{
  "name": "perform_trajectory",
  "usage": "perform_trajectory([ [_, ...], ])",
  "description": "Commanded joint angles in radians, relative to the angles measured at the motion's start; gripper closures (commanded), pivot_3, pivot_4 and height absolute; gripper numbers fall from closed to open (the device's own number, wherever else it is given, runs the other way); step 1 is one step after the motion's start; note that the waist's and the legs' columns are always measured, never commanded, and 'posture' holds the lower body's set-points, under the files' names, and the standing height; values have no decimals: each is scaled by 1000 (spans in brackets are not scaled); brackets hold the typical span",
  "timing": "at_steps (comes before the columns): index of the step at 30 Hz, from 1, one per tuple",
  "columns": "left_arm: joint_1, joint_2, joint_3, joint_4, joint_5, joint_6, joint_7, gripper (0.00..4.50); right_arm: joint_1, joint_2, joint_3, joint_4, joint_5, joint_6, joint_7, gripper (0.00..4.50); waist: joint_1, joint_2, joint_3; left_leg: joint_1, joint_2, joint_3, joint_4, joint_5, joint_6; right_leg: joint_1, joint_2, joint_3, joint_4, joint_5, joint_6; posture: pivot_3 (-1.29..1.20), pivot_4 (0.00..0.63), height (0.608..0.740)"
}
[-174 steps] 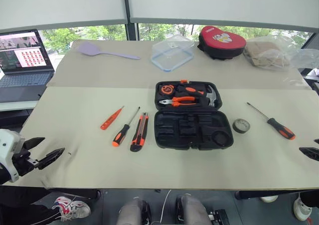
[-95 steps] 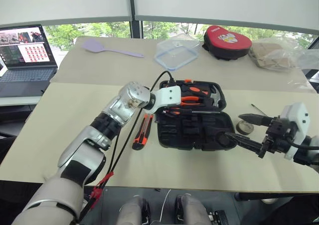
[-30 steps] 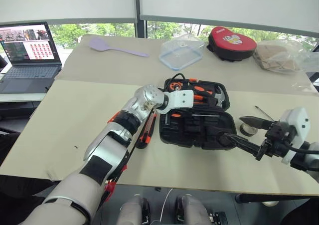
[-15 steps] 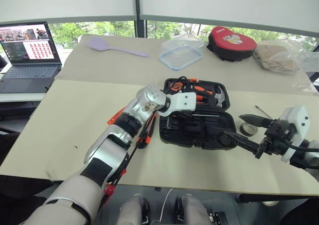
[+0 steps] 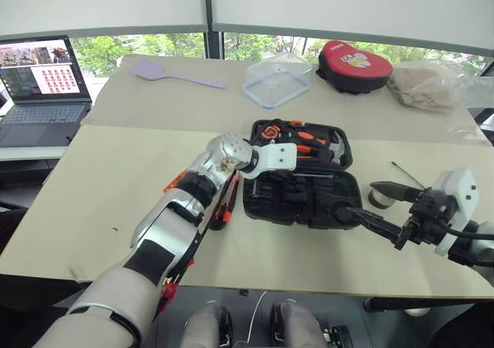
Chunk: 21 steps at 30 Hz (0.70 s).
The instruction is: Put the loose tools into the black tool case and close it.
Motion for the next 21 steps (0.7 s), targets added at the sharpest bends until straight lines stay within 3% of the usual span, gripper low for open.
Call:
perform_trajectory([
  [1, -33, 2, 34, -58, -31, 32, -11, 4455, -6, -1, -28, -16, 13, -7, -3, 0, 3, 0, 0, 0, 0, 0, 0, 0, 0, 0, 0, 0, 0, 0, 0, 0, 150, 731],
  [13, -47, -45, -27, 102, 87, -80, 156, 4455, -16, 1, -15, -15, 9, -9, -6, 0, 4, 0, 0, 0, -1, 0, 1, 0, 0, 1, 0, 0, 0, 0, 0, 0, 150, 731],
  [21, -28, -16, -69, 146, 141, -138, 138, 4455, 4, 15, -19, -21, 4, -14, -8, 0, 3, 0, 0, 1, -1, 0, 1, -1, 1, 2, -1, 0, 0, 0, 1, 0, 150, 731],
])
